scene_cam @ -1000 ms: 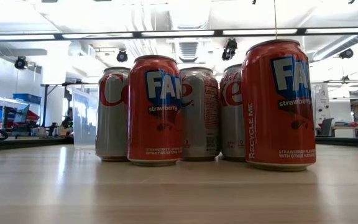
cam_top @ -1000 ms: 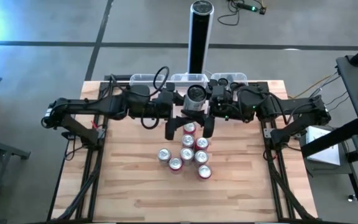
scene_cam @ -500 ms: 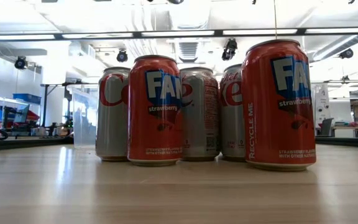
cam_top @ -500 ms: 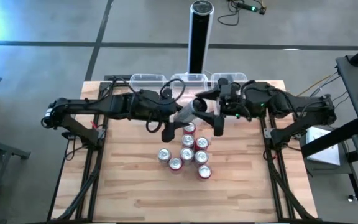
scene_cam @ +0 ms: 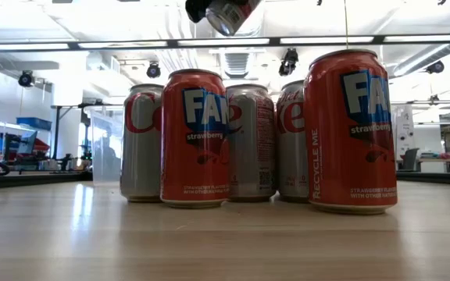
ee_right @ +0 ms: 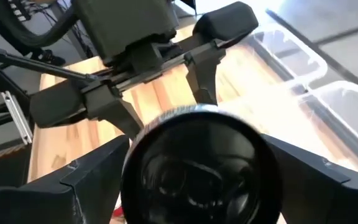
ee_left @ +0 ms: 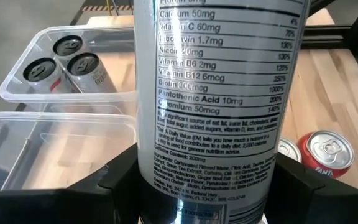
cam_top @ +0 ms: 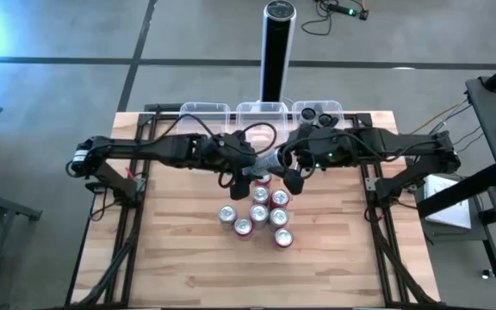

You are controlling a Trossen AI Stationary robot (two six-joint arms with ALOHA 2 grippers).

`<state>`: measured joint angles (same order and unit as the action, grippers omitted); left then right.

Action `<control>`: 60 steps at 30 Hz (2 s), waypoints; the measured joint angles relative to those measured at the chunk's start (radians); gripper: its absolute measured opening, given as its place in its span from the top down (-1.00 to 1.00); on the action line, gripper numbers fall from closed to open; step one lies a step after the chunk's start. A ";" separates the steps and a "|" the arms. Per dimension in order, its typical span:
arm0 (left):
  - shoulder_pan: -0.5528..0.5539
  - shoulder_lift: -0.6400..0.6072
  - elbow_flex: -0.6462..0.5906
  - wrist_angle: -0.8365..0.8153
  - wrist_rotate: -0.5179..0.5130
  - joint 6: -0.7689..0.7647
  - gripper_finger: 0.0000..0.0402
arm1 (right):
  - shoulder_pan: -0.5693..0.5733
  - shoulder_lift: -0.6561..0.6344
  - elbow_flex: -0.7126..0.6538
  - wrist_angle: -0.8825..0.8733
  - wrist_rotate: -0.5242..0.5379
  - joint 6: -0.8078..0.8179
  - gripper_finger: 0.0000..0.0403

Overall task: Sort soda cans
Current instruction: Put the white-pink soda can into the right white bin

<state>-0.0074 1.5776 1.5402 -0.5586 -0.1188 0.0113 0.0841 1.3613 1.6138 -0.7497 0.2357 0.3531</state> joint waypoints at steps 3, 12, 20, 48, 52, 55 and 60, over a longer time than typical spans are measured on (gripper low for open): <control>0.000 0.000 0.000 0.001 -0.001 -0.002 -0.12 | -0.001 0.000 0.000 0.003 -0.001 0.014 -0.55; 0.001 0.000 0.000 -0.004 -0.003 0.001 -0.45 | -0.031 -0.005 0.000 -0.014 -0.012 0.042 -0.22; 0.002 -0.040 0.003 -0.095 -0.091 -0.041 -0.96 | -0.113 -0.077 -0.001 -0.215 0.049 0.114 -0.22; -0.047 -0.058 -0.018 -0.274 -0.079 -0.197 -0.81 | -0.441 -0.118 -0.174 -0.701 0.152 0.278 -0.24; -0.069 -0.059 -0.018 -0.303 -0.079 -0.229 -0.81 | -0.481 -0.100 -0.258 -0.630 0.126 0.271 -0.25; -0.075 -0.059 -0.018 -0.333 -0.079 -0.263 -0.81 | -0.509 -0.095 -0.320 -0.558 0.126 0.232 -0.26; -0.078 -0.063 -0.018 -0.379 -0.081 -0.308 -0.81 | -0.555 -0.093 -0.413 -0.436 0.068 0.205 -0.25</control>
<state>-0.0856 1.5143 1.5227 -0.9374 -0.1997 -0.2966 -0.4705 1.2682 1.2006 -1.1855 0.3039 0.5580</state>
